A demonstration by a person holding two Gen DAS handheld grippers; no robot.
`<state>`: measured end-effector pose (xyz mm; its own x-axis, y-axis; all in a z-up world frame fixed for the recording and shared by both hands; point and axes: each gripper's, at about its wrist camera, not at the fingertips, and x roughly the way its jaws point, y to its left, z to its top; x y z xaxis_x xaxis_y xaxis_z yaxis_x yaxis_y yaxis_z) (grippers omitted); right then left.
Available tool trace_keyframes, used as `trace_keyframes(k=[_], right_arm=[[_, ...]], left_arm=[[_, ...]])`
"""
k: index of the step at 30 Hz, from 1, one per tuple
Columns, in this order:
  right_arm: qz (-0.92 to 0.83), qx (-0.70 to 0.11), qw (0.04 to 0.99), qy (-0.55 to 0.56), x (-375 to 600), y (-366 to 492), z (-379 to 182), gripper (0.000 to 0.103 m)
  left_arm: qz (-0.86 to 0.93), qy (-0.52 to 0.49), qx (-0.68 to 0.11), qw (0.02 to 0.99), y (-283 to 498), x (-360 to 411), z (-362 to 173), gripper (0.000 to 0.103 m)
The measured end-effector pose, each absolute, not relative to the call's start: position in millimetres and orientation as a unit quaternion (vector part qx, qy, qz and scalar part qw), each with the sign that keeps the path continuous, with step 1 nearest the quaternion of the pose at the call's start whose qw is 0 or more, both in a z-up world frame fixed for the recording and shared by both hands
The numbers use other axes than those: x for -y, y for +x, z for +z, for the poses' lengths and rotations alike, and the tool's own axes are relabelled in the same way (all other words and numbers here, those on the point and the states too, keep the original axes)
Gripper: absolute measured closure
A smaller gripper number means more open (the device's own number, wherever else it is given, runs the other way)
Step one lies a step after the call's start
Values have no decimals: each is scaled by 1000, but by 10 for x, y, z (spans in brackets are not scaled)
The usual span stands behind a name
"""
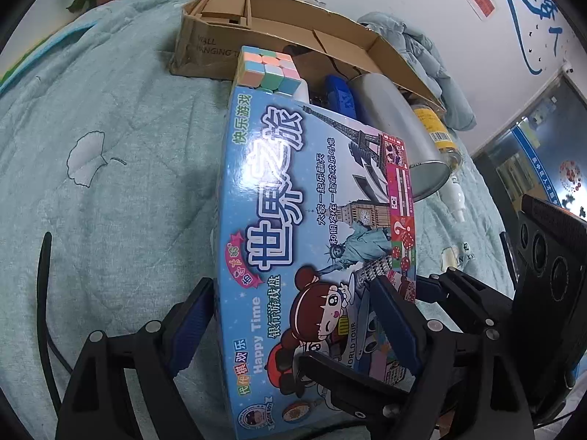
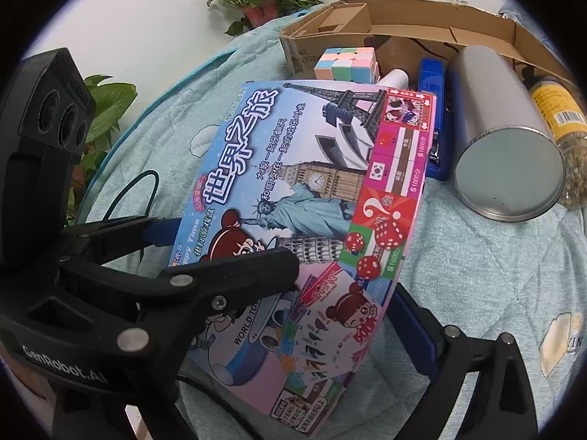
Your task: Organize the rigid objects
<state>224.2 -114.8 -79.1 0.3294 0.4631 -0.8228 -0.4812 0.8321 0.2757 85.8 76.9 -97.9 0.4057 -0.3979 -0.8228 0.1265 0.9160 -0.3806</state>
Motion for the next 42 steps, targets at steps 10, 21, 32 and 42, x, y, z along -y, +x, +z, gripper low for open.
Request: trace_keyframes(k=[10,21,32,42], right_arm=[[294,-471,831,-32,1099,2307,-547,6],[284,-405,869,-25,1263,2591,-21,6],[253,-338,906,-22,1467,3045,486,6],[249,-295,922,-28,1457,2962,537,6]], left_arm=[[-132,-104,-490,855,716,-700,-654,20],[-143,-79,-429,889,955,-473,-9,20],[-173,-49,-368,912,1604,-176,711,20],[-176,-33,-329,927,2202,-146,1338,20]])
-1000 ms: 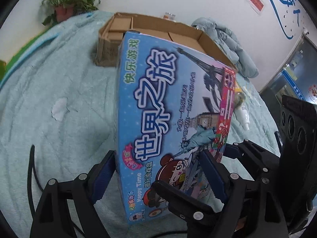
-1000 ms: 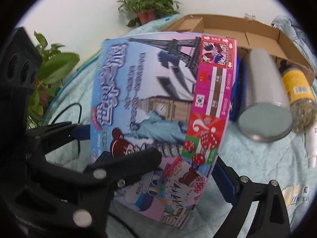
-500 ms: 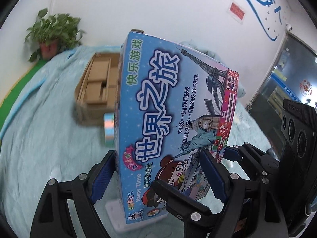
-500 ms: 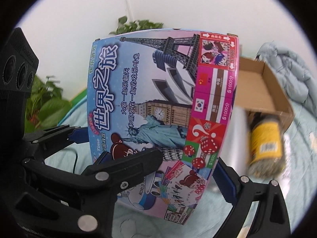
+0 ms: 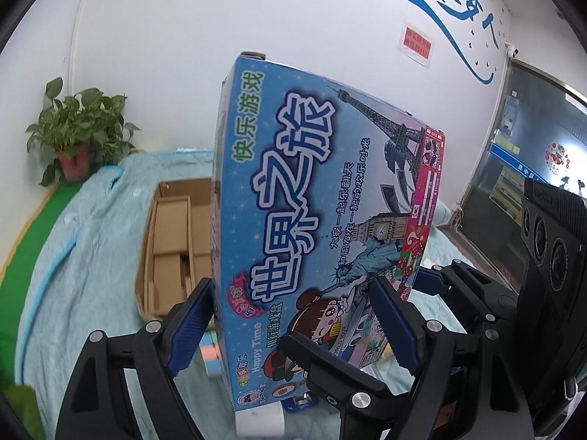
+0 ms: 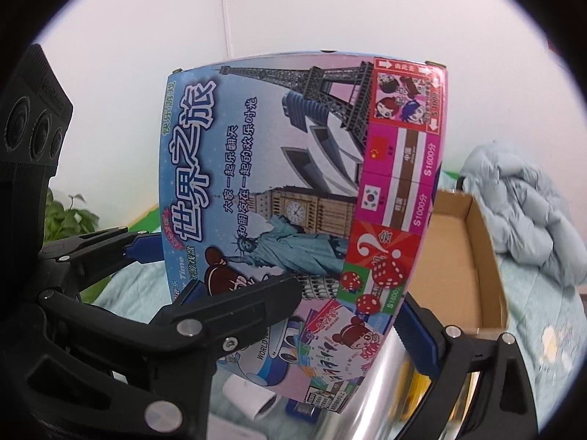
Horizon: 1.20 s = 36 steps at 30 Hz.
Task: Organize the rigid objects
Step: 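Lift the game box with both grippers and carry it into the large box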
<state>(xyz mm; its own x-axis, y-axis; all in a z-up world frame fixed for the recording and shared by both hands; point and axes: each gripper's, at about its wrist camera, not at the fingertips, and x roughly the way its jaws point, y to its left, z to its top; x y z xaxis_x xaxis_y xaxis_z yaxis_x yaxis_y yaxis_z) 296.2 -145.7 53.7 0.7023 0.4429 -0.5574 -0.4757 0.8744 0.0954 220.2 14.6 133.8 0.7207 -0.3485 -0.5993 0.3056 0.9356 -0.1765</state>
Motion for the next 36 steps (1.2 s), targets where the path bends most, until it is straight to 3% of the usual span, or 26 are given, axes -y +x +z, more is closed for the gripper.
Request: trace_keyframes(k=[11,17,23,33,36], right_arm=[[263,-312,912,-45,1381,3175,605,6],[268,-349,896,-53,1368,3181,578,6],[278,-399,873,-41,1394,3469,138,6],[293,-492,820,-11,1384,3929,-701,7],[276,-511,813,-39,1309,4021,-831,13]], left_arm=[[-170,-51,-345,922,3185,-332,1729,20],[-162,-69,-389,904,3848,-406,1480,20],[-159,-85,-440,880,4190,-359,921,22],[-142,-84,-499,851,4630,-409,128,35],[-111,-52,-503,856,4678,-372,21,55]])
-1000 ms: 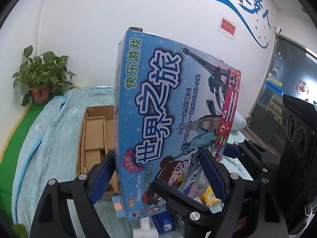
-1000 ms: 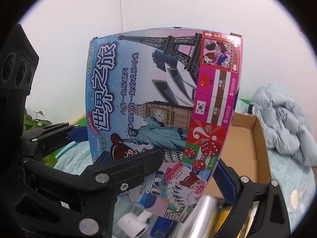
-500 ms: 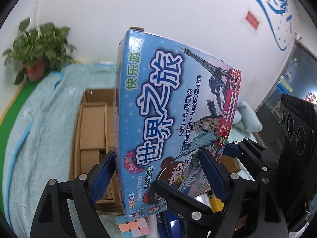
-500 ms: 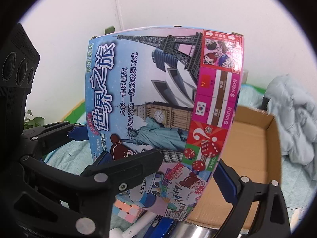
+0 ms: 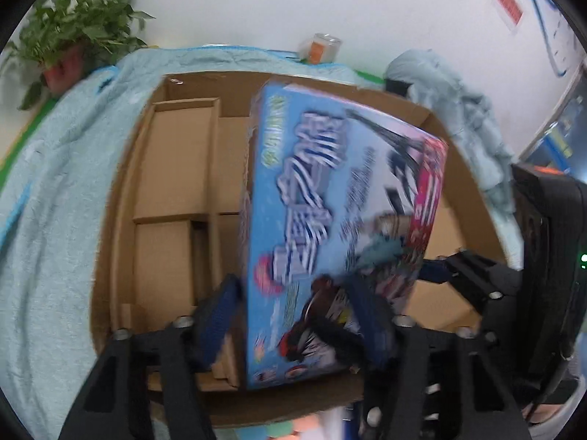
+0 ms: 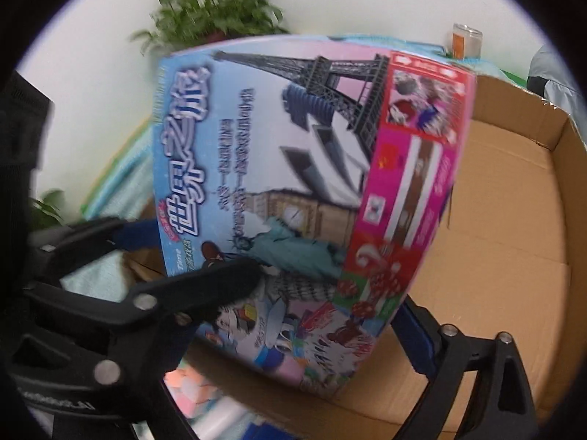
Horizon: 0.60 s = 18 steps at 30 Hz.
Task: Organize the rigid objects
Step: 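Lift the game box with both grippers and carry it into the large box, then lay the game box flat in the box and open both grippers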
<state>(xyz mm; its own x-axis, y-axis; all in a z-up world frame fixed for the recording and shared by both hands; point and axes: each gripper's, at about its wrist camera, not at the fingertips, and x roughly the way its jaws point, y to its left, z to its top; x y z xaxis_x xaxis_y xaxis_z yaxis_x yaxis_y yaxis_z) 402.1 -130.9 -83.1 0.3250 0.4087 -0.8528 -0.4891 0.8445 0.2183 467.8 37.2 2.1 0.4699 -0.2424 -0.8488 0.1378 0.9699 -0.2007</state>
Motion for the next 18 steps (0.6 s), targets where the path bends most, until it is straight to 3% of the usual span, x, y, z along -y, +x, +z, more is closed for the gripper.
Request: trace_keyframes(k=[6,13,18], right_arm=[[266,-534,801,-40,1227,4177,-930,18],[259,-568,780,-39,1225,4441,-963,18],[257,-559,787,-47,1320,4454,-886,18]], left_arm=[[-104,-63,-504,855,4631,-486,-199,66],[-134,-63,-472,869,4299,-498,39,67],[-118,-53,-416,900,3898,-590,316,54]])
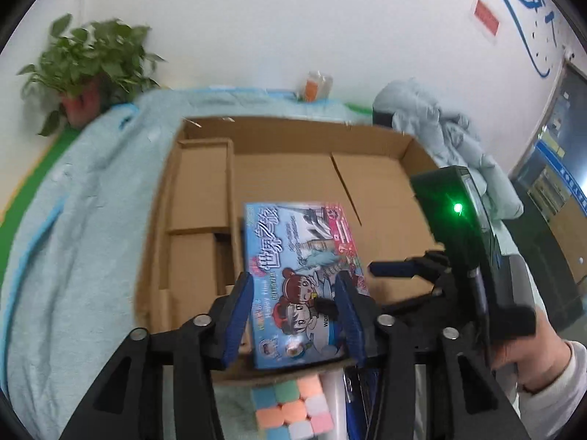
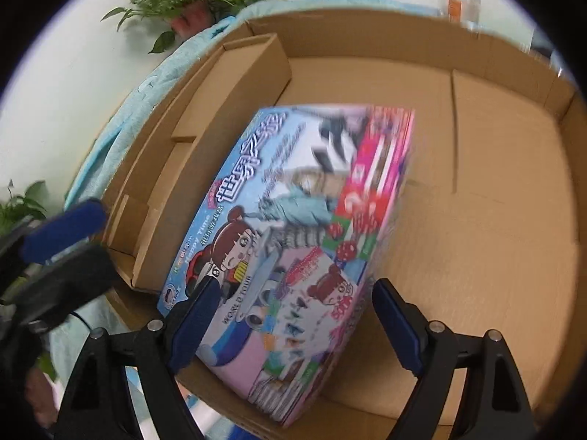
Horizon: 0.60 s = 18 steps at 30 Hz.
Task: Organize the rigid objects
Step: 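Lay the game box flat in the box and open both grippers, then grasp the silver metal cylinder can with both grippers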
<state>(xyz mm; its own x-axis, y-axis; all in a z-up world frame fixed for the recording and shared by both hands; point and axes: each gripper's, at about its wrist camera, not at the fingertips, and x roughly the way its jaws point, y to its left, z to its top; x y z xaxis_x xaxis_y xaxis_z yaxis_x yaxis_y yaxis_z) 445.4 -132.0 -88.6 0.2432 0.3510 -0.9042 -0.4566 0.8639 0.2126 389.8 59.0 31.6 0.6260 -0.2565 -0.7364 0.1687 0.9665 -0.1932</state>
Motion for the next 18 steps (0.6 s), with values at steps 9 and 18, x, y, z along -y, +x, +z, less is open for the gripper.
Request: trace_keyframes(k=[9,18], right_arm=[[241,-578,779,-33,1272,4844,-864,56],[172,-404,894,-94,1658,3978,41,17]], left_arm=[[-109,-76,-346,929,3239,-806,664,33],[-11,4,-224,975,2464,-744,992,0]])
